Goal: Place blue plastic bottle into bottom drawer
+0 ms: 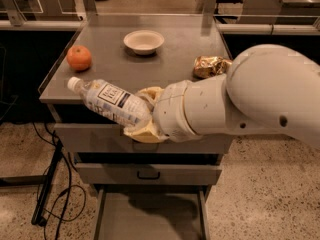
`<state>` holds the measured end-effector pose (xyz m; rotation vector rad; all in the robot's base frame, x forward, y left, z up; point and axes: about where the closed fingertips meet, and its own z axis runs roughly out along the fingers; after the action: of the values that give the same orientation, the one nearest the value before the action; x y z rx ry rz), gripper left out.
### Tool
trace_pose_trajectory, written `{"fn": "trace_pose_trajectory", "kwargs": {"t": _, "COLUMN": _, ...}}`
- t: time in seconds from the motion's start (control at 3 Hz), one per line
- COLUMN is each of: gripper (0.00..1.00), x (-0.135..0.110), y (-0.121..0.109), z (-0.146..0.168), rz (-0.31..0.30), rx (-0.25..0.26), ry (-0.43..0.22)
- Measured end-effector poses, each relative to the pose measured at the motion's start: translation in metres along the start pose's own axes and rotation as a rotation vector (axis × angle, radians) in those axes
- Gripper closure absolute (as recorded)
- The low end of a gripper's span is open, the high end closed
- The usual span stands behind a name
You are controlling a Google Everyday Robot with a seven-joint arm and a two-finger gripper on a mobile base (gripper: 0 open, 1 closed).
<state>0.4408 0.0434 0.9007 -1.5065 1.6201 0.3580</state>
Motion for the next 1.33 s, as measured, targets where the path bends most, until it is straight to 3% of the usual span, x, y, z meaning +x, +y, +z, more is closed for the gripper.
{"fn": "trace_pose_trajectory", "kwargs": {"t": 0.33, "gripper": 1.00, "x": 0.029, "y": -0.018, "z": 0.009, "rz": 0.059, "rx": -0.059, "ry": 0.012}}
{"fn": "trace_pose_trajectory", "kwargs": {"t": 0.67, "gripper": 1.00, "x": 0.093, "y": -0.088, "z": 0.042, "rz": 0.059, "rx": -0.115, "ry": 0.079}}
{"fn": "trace_pose_trajectory", "kwargs": {"t": 1.0, "gripper": 1.00, "x": 0.119, "y": -0.110, "z": 0.061, "rz": 0.030, "rx": -0.156, "ry": 0.111}}
{"fn": "trace_pose_trajectory", "kwargs": {"t": 1.33, "gripper": 1.00, "x": 0.119, "y": -0.114, "z": 0.060, "rz": 0.029, "rx": -0.156, "ry": 0.109}}
